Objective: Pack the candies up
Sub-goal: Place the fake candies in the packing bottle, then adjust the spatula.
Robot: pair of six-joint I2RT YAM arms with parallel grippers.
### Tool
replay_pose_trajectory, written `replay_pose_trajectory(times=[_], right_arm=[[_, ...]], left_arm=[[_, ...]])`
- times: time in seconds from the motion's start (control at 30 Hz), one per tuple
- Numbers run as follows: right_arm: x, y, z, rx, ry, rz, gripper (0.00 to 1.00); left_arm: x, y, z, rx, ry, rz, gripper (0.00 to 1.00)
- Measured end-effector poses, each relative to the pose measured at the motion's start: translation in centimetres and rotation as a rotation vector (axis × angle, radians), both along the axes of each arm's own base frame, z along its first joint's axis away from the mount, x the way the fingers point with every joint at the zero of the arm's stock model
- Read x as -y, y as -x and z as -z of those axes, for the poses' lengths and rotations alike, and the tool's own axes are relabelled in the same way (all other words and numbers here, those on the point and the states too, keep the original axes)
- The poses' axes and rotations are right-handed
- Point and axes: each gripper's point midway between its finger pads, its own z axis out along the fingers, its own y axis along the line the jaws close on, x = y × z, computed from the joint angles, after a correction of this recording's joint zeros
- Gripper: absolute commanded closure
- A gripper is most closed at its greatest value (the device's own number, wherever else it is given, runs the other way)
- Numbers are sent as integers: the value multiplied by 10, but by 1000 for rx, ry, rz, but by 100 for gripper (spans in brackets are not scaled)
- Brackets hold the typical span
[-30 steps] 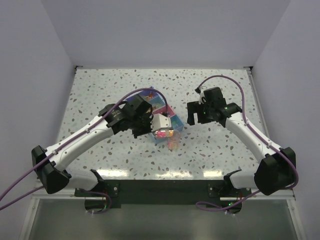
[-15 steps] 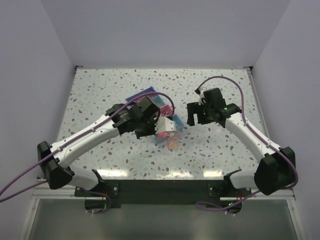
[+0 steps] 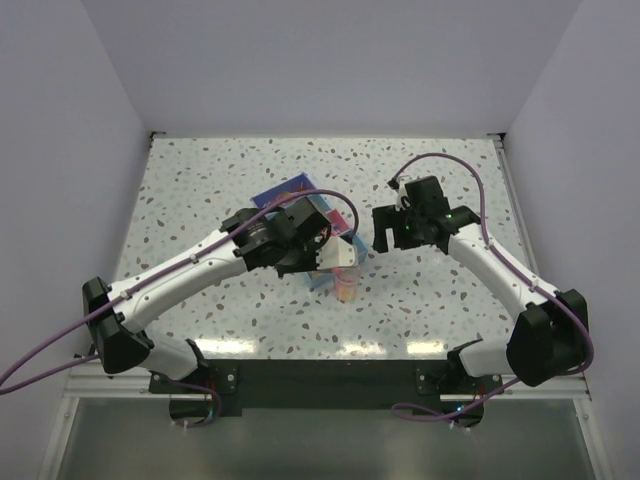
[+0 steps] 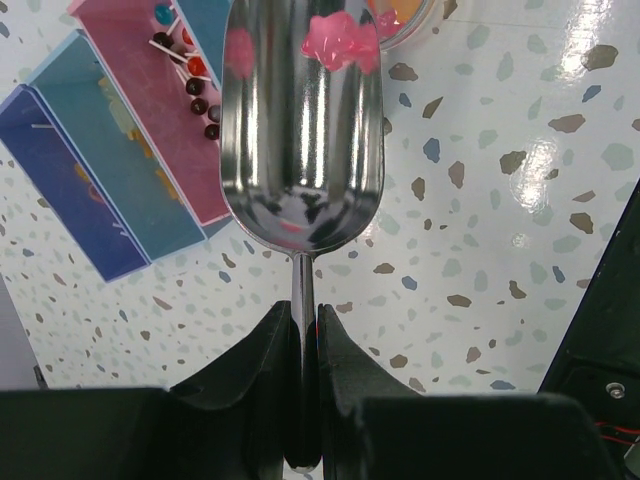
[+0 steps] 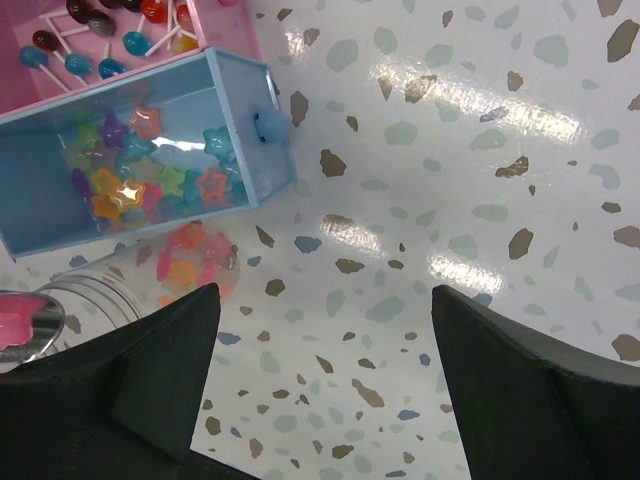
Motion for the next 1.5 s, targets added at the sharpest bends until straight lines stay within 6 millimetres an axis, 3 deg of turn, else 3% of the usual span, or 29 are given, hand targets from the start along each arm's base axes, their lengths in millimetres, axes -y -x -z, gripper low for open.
replay_pose_trajectory(times=[0.63, 0.83, 0.93, 1.1, 1.3, 1.5], right_arm=[[-5, 1, -2, -5, -22, -15, 11], [-19, -8, -29, 26, -117, -44, 11], [-29, -19, -54, 58, -210, -54, 16], [-58, -35, -88, 88, -391, -95, 29], [-87, -41, -80, -3, -540, -138, 41], [-99, -36, -67, -78, -610, -153, 56]], left_arm=[[3, 2, -14, 46, 13, 12, 100], [-21, -25, -29, 53, 172, -106, 100], [-31, -35, -24, 43, 225, -159, 100], [-21, -36, -8, -4, 295, -173, 100], [-4, -45, -5, -12, 401, -191, 100], [4, -55, -7, -5, 517, -220, 100]])
